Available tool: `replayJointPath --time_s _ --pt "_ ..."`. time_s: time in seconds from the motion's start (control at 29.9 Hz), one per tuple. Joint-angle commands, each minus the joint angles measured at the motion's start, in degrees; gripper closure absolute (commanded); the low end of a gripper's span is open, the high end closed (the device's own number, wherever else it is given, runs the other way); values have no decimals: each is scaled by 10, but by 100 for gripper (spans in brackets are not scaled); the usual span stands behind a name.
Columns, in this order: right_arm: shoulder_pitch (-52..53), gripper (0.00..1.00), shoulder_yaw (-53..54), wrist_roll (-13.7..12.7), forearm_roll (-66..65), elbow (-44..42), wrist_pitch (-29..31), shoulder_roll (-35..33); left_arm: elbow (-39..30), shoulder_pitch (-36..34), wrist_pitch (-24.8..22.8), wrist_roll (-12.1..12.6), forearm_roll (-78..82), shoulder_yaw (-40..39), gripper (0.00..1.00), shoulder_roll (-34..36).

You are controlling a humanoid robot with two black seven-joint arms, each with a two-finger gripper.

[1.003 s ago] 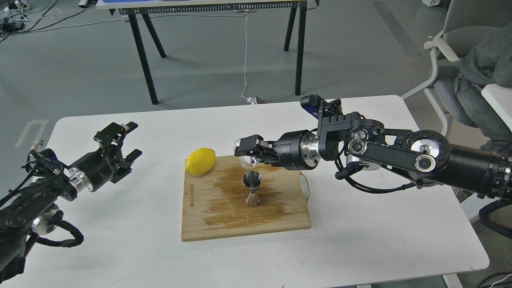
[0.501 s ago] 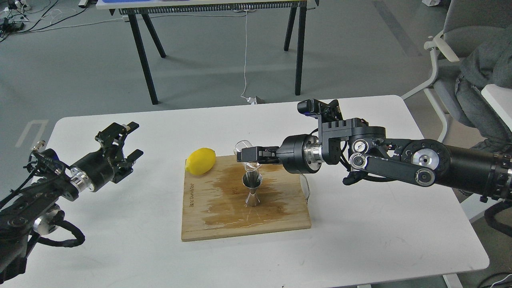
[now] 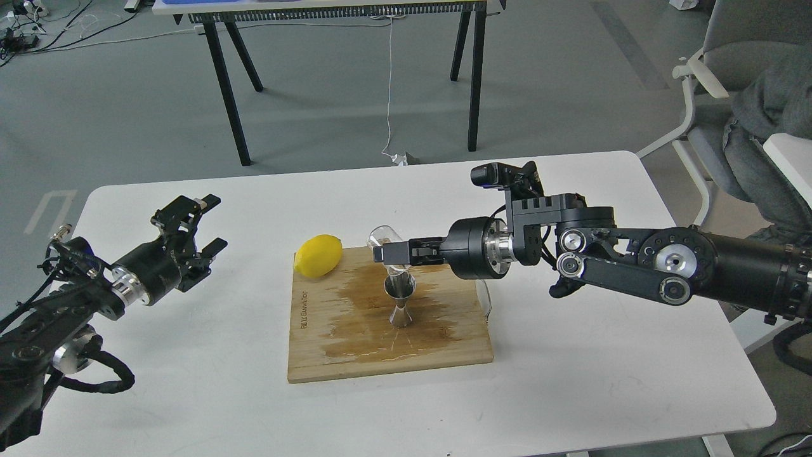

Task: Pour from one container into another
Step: 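Tilt the held glass over the jigger to pour its contents in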

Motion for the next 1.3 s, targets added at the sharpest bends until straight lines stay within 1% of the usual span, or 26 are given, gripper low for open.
replayJointPath --time_s 0.0,0.53,0.63,0.74,0.9,1.07,1.27 --pt "-2 58 0 9 -2 0 -2 0 0 0 0 0 0 0 1 -1" --pt "-5 59 -1 39 -14 -2 -28 6 0 0 0 0 -1 0 1 3" --pt "-5 58 -2 50 -23 -2 -34 6 0 0 0 0 -1 0 1 2" --pt "-3 58 -16 54 -31 -2 -38 6 0 0 0 0 0 0 1 1" --pt "-3 58 -26 70 -36 -2 -43 5 0 0 0 0 0 0 1 2" --pt "-3 58 -31 77 -51 -2 -44 5 0 0 0 0 -1 0 1 1" --pt "-3 58 -31 78 -58 -3 -45 3 0 1 0 0 -1 0 1 0"
